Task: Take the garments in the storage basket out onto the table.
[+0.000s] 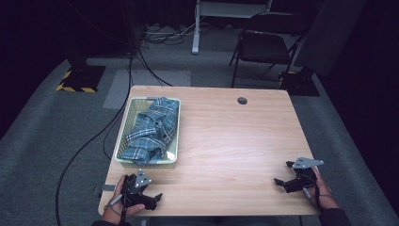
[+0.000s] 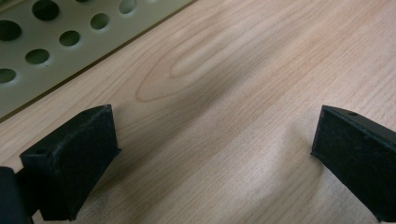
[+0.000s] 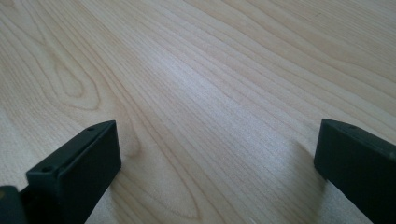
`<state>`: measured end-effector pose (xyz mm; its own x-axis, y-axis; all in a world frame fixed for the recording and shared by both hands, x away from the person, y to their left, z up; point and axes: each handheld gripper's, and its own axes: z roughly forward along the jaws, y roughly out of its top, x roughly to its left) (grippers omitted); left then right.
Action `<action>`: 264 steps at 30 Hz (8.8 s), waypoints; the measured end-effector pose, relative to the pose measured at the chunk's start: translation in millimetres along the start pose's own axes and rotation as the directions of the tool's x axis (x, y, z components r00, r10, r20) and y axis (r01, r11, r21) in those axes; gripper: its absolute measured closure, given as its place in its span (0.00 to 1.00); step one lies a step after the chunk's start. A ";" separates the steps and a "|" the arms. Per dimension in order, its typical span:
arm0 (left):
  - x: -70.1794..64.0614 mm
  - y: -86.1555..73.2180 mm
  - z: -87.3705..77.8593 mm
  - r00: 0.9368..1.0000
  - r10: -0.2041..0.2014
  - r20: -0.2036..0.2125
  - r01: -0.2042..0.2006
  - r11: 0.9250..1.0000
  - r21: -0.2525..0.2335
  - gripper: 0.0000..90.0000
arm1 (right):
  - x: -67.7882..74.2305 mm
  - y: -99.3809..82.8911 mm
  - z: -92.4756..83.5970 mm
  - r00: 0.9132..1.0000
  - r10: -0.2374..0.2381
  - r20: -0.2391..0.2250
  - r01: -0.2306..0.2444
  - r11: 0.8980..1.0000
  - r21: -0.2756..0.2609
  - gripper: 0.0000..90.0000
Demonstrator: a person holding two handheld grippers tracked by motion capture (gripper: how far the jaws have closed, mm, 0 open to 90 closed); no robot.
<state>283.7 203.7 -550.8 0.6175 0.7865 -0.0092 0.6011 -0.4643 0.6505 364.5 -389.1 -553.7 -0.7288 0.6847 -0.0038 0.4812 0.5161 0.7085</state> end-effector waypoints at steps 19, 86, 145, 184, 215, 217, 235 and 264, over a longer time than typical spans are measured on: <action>-0.6 4.5 -0.1 1.000 -0.002 -0.006 0.003 0.999 0.037 0.00 | -0.5 0.1 0.2 1.000 -0.004 -0.004 0.004 1.000 -0.001 0.00; -29.4 51.0 -31.5 0.995 0.098 -0.029 -0.095 0.991 0.095 0.04 | -0.5 0.1 0.1 1.000 -0.004 -0.004 0.004 1.000 0.000 0.00; -4.3 120.3 -58.6 0.984 0.133 -0.115 -0.136 0.990 -0.025 0.04 | -0.4 0.1 0.1 1.000 -0.004 -0.004 0.004 1.000 0.000 0.01; 22.5 156.8 -53.0 0.983 0.101 -0.150 -0.105 0.994 -0.016 0.04 | -0.5 0.1 0.1 1.000 -0.004 -0.004 0.004 1.000 0.000 0.01; 49.0 177.4 -8.3 0.975 0.084 -0.204 -0.062 0.992 0.112 0.04 | -0.5 0.1 0.1 1.000 -0.004 -0.004 0.004 1.000 0.000 0.01; 51.9 178.5 -5.1 0.973 0.082 -0.215 -0.057 0.991 0.123 0.04 | -0.5 0.1 0.1 1.000 -0.004 -0.004 0.004 1.000 0.000 0.01; 73.8 181.6 20.0 0.966 0.057 -0.250 -0.007 0.980 0.196 0.03 | -0.5 0.1 0.1 1.000 -0.004 -0.004 0.004 1.000 0.000 0.00; 97.1 183.3 64.3 0.956 0.057 -0.289 0.042 0.944 0.327 0.00 | -0.5 0.1 0.1 1.000 -0.004 -0.004 0.004 1.000 0.000 0.00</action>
<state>486.5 168.8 -481.3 0.4779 0.8427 0.2478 0.7593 -0.5382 0.3659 365.0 -389.4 -553.7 -0.7327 0.6805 -0.0037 0.4784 0.5189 0.7084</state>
